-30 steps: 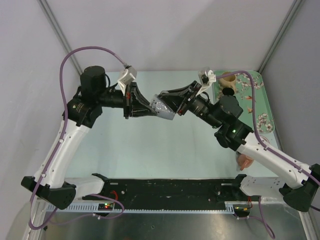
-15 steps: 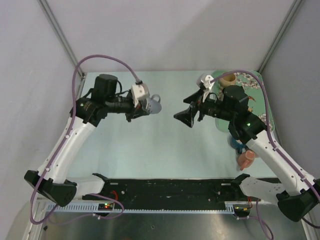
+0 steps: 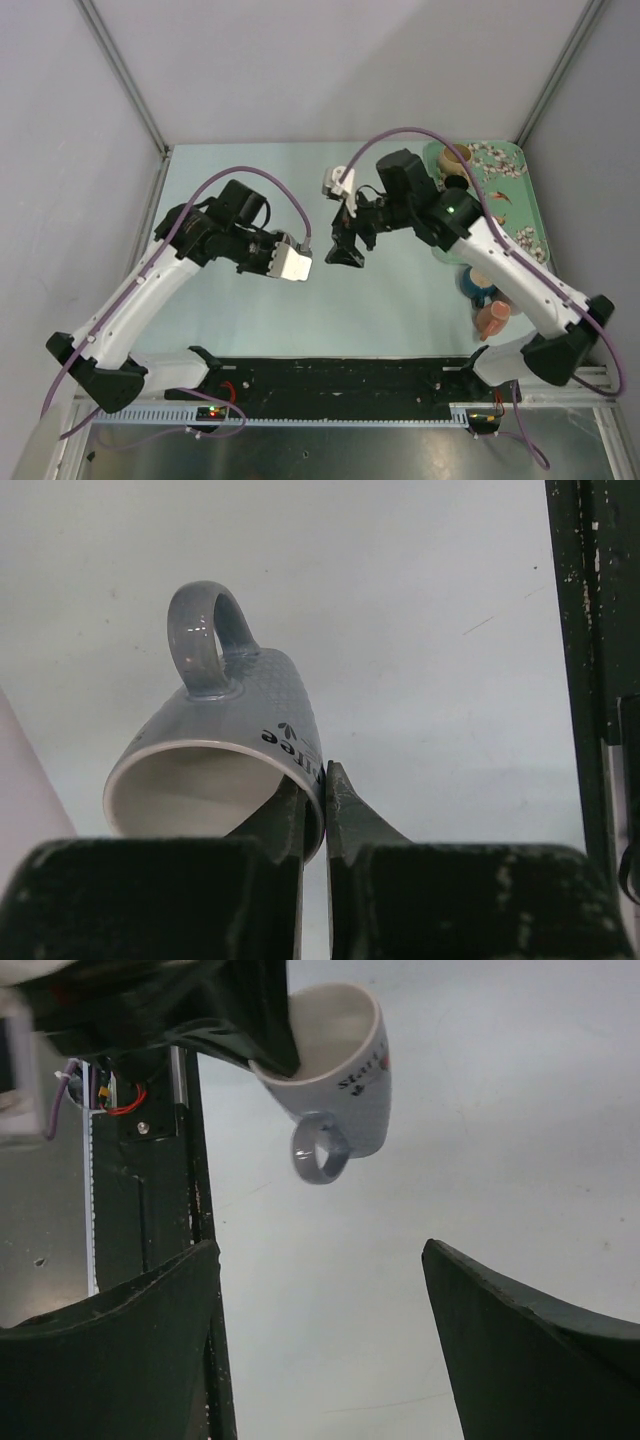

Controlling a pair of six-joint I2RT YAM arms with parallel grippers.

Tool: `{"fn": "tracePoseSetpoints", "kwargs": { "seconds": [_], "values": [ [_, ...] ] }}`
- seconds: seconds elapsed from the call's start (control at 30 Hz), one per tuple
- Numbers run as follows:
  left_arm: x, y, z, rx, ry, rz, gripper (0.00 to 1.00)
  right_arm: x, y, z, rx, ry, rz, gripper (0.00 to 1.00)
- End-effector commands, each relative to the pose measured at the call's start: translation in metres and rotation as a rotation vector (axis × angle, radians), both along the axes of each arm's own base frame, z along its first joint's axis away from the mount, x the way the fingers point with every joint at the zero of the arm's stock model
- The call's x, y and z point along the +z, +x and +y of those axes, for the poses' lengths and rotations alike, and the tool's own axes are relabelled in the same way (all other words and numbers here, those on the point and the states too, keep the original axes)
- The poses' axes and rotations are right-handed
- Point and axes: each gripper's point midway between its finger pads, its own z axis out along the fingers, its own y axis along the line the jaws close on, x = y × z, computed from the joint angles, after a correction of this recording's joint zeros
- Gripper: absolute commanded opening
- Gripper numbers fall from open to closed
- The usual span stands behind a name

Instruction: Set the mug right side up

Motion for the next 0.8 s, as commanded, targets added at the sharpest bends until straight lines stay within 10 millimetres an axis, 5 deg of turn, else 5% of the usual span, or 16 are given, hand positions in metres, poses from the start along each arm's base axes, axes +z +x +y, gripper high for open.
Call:
{"fn": "tracePoseSetpoints", "kwargs": {
  "seconds": [0.0,0.47,0.77],
  "values": [
    [0.024,0.001,-0.003,-0.09,-0.004,-0.101,0.0,-0.004,0.002,0.009,0.044,-0.053,0.048,0.86],
    [0.029,-0.01,-0.014,-0.044,-0.058,0.01,0.0,-0.014,0.002,0.082,0.08,0.017,0.069,0.7],
    [0.029,-0.01,-0.012,-0.041,-0.037,0.027,0.0,-0.038,0.006,0.081,0.095,-0.123,0.085,0.54]
  ]
}}
